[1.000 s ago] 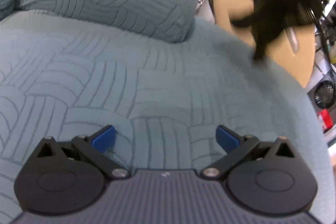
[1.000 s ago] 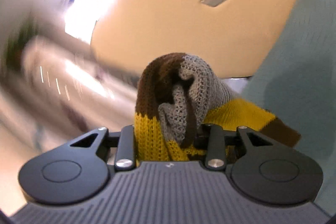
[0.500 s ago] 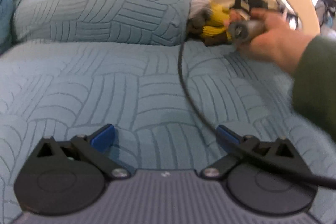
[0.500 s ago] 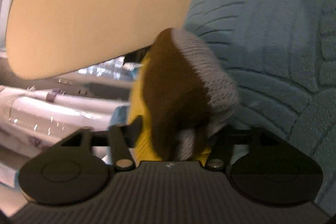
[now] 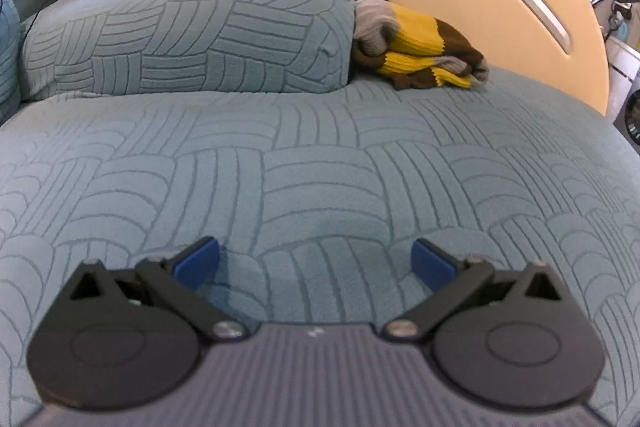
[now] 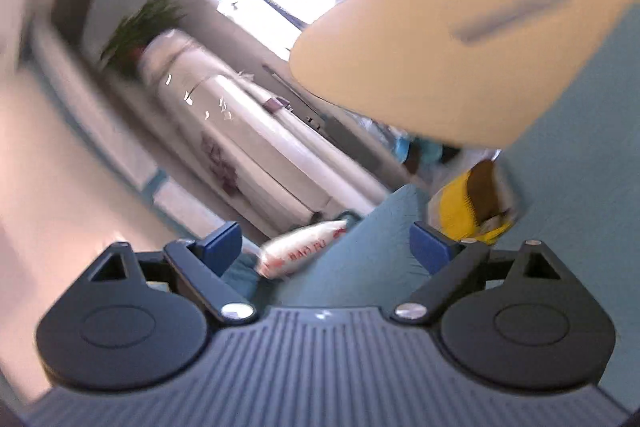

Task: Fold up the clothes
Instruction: 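Release the sweater bundle and pull the right gripper back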

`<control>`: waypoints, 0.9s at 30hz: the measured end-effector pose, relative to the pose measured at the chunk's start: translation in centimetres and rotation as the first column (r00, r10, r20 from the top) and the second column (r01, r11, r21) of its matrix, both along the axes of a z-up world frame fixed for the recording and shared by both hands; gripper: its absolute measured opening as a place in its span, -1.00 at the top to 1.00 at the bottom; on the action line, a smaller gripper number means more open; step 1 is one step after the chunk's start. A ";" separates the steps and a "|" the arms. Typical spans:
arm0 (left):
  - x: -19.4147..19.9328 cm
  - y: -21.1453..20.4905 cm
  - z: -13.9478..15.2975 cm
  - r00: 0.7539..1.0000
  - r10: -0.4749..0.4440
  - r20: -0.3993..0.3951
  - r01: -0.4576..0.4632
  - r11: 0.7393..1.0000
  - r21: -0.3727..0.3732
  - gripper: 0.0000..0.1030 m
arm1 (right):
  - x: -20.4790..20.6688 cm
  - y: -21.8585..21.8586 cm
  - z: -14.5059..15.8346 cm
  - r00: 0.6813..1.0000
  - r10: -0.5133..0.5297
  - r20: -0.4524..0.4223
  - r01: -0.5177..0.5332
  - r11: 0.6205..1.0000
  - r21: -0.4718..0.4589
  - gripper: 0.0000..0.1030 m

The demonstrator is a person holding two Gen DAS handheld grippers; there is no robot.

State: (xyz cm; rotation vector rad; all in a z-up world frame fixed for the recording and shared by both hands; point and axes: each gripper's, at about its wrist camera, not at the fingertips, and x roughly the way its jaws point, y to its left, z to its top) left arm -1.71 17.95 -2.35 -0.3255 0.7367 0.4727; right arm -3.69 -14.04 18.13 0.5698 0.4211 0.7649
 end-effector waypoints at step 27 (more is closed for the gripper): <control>7.9 -5.9 17.8 0.975 -0.218 0.028 0.202 0.937 0.285 -1.00 | -7.8 1.0 -18.2 0.927 -0.371 0.056 0.373 0.895 -0.245 -0.80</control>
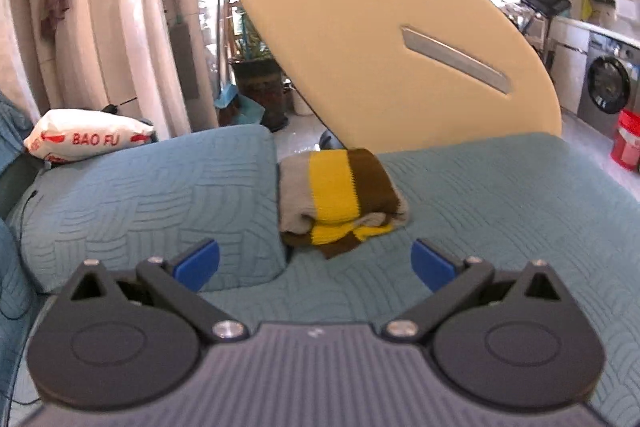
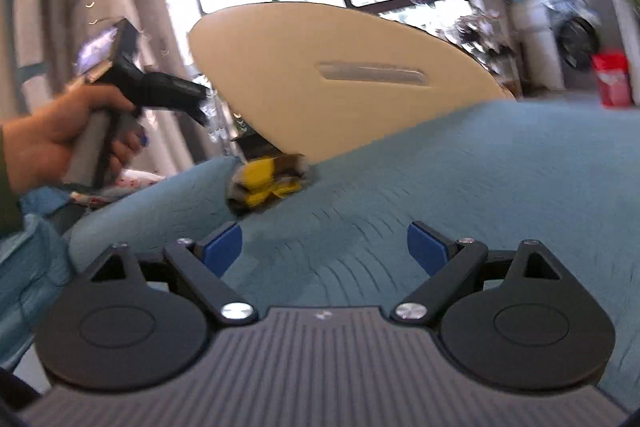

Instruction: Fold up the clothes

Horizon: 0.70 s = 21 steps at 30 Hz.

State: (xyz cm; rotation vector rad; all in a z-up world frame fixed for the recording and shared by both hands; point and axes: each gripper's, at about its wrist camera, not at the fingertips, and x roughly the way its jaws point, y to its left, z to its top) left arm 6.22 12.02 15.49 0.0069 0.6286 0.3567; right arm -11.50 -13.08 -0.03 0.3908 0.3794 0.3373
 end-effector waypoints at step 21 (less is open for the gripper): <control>2.9 -1.5 -4.2 0.996 -0.046 -0.081 0.048 0.999 0.024 -1.00 | 3.6 1.2 -3.1 0.988 0.036 -0.152 -0.039 0.999 -0.017 -0.78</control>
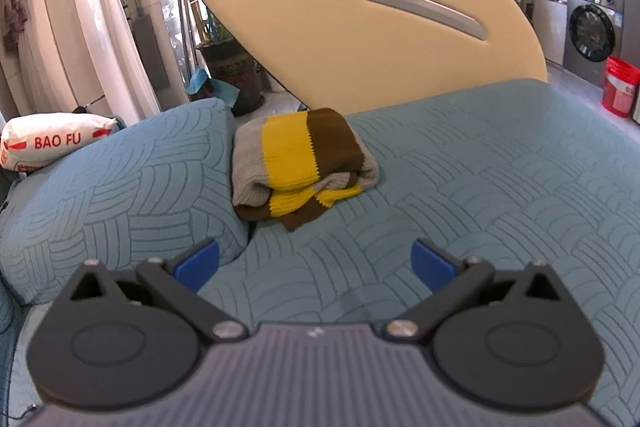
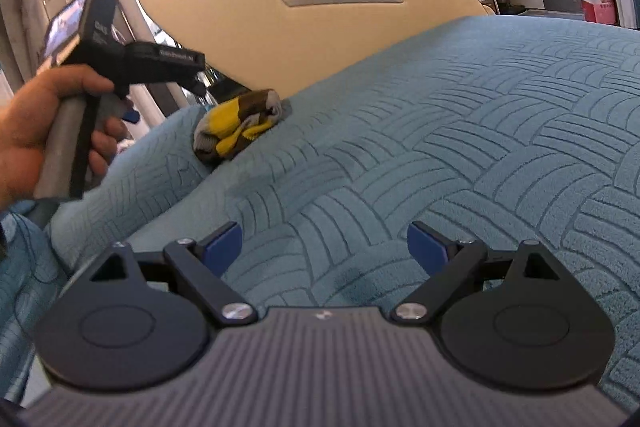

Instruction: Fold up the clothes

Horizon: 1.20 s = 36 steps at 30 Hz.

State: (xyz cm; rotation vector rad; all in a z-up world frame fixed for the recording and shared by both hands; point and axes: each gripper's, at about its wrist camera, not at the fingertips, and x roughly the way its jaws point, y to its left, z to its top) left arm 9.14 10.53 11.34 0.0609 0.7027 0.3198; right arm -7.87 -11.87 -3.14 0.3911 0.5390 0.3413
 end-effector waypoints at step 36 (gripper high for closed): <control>-2.2 2.6 -0.7 0.997 0.071 -0.030 -0.071 0.997 -0.012 -1.00 | -0.1 1.7 -0.9 0.998 0.055 -0.034 -0.056 0.997 -0.044 -0.78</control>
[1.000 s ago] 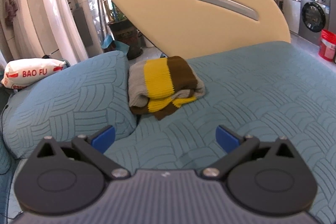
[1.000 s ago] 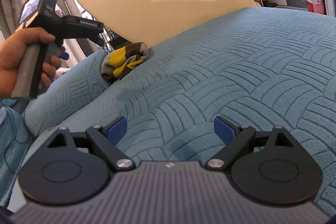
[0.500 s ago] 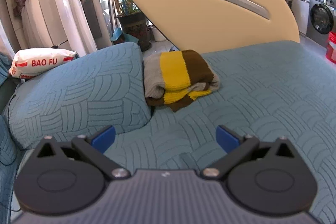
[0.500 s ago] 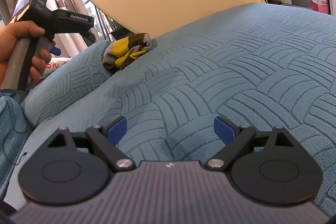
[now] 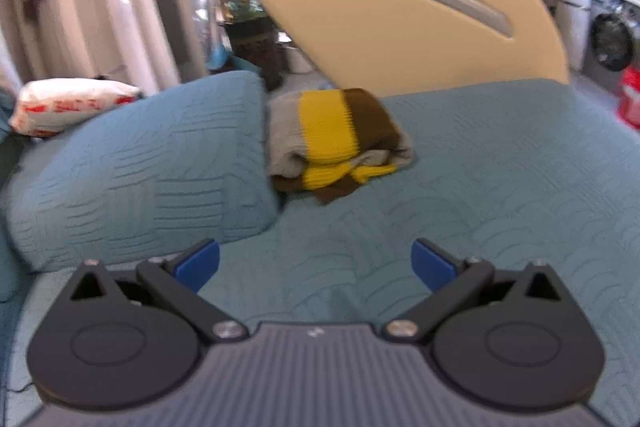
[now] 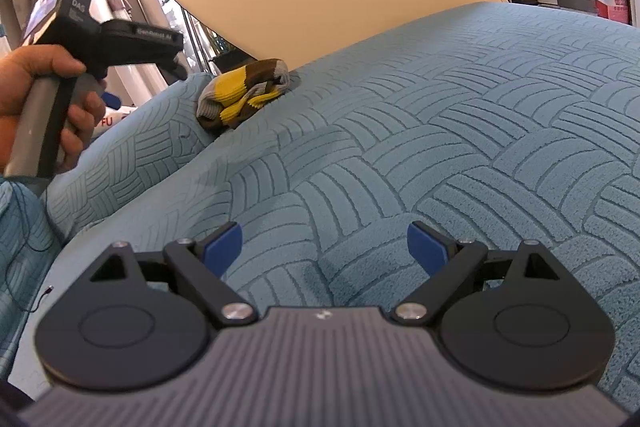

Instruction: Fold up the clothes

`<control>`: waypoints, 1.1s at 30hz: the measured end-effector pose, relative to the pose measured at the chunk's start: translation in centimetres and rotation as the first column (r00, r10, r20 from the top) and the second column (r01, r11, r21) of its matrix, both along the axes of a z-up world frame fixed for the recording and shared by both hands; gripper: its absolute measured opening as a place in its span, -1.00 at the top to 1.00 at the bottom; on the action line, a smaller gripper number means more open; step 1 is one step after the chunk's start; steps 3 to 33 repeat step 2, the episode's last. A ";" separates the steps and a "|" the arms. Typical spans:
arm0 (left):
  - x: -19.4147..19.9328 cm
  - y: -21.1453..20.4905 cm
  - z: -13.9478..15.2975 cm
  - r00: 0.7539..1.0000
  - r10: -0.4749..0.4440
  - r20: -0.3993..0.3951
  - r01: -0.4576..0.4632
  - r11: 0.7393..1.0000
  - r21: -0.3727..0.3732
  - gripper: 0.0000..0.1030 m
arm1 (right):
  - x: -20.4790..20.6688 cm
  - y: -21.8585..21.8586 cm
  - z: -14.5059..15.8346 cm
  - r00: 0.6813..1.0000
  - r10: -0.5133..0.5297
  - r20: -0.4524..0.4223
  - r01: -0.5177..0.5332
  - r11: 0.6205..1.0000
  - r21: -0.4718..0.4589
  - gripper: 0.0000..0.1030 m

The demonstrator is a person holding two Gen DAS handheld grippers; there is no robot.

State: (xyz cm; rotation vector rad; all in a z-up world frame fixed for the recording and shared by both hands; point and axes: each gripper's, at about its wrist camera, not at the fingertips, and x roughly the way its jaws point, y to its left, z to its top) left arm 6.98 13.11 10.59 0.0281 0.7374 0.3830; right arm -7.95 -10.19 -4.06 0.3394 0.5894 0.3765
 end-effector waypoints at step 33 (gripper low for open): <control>-0.1 0.1 -0.1 1.000 -0.012 0.000 0.012 1.000 -0.017 -1.00 | 0.0 0.0 0.0 1.000 0.002 0.000 -0.002 1.000 -0.001 -0.78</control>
